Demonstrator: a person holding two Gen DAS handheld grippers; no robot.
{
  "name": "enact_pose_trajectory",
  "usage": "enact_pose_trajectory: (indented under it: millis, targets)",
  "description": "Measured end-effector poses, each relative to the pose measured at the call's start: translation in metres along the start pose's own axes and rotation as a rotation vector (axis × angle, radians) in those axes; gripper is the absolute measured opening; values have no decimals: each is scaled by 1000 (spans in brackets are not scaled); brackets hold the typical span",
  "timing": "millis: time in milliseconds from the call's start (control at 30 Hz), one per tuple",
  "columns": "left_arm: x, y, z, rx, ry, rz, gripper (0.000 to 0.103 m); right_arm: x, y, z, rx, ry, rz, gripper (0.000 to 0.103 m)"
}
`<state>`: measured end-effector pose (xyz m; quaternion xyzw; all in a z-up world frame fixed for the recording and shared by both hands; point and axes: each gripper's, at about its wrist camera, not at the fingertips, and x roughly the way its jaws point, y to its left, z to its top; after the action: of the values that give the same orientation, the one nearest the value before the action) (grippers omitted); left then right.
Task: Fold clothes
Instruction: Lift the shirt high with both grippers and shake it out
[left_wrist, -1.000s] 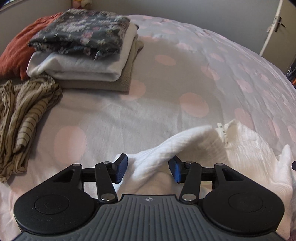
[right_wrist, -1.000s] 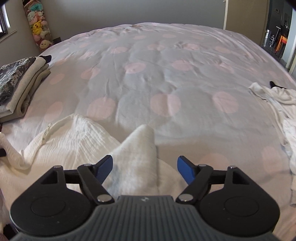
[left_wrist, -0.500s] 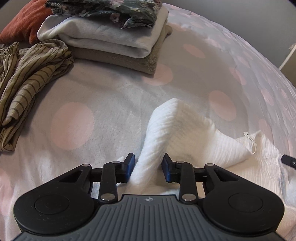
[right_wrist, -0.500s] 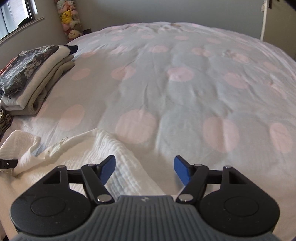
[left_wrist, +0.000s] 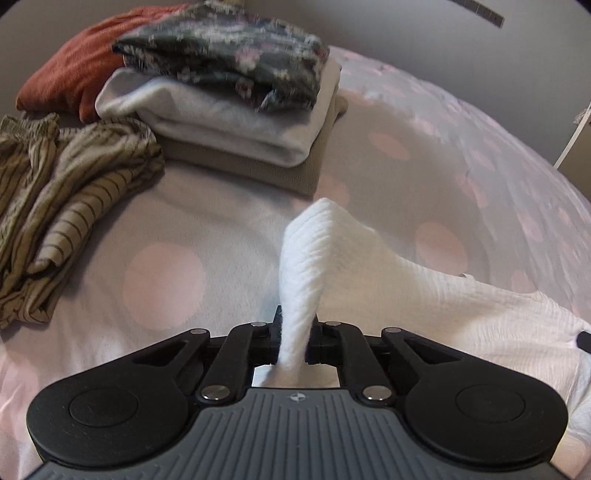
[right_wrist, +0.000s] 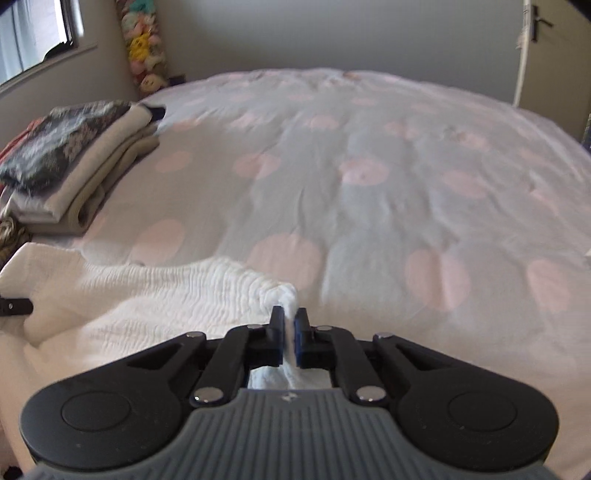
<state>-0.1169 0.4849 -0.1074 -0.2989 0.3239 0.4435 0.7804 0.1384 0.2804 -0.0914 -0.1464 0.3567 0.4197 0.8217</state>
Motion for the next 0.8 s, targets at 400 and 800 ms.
enact_pose_trajectory:
  millis: [400,800]
  targets:
    - [-88,-31,0,40,-199,-165,5,-125,-14,0,-75,-249,-229,6]
    - [-231,-63,49,107,-527,-257,5,-259,-4,40,-70,-558,-284,5]
